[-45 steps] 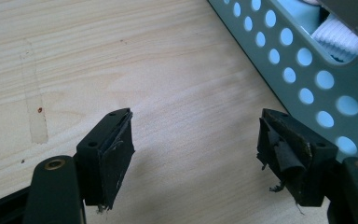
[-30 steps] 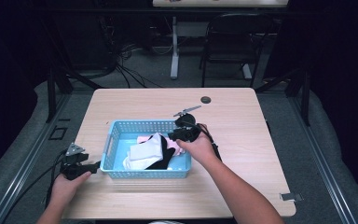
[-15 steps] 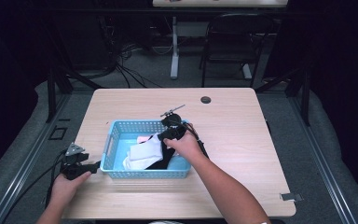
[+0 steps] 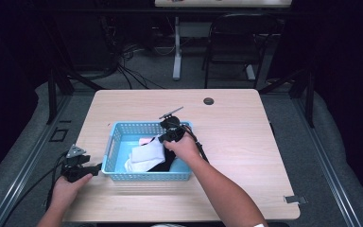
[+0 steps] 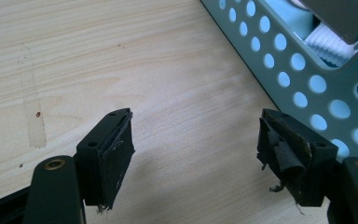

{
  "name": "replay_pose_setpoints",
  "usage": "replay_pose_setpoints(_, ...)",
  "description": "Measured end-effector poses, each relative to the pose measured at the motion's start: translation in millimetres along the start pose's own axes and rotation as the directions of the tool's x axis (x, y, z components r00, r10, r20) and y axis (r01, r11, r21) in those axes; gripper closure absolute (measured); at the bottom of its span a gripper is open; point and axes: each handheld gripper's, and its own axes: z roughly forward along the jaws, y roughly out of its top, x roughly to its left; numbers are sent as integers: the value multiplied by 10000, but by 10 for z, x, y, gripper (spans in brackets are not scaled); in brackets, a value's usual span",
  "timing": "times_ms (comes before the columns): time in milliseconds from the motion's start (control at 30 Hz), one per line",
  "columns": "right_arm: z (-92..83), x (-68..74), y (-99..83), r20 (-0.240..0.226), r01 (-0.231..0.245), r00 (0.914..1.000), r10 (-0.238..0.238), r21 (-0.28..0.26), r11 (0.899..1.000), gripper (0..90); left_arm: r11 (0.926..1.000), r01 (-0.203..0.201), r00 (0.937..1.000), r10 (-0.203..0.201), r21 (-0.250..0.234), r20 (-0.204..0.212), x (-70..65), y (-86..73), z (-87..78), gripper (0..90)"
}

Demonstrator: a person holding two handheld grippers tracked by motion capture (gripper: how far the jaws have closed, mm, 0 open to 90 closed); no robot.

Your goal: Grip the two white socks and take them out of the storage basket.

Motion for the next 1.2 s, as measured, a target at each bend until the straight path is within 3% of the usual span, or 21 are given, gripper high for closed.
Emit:
replay_pose_setpoints(300,-66,57,-20,-126,159,9998,-166,-534,9984,900,10000,-4,10000,4,10,-4,-2,0,2,265)
replay_pose_setpoints(567,-4,18,-10,118,111,9999,-105,-468,9988,689,10000,-34,10000,34,36,12,-2,1,2,265)
replay_pose_setpoints(633,26,12,-10,133,45,9999,-39,-416,9991,709,10000,-12,10000,12,15,8,-4,1,3,265)
replay_pose_setpoints(800,70,40,-10,103,-71,9999,75,-407,9991,856,10000,-7,10000,7,8,3,-3,1,2,265)
replay_pose_setpoints(933,-2,66,-5,-90,143,9998,-148,-504,9986,864,10000,-30,10000,30,32,9,-2,1,0,265)
replay_pose_setpoints(1200,-379,216,22,-595,626,9956,-720,-1475,9871,866,10000,-41,10000,41,53,5,-4,1,1,265)
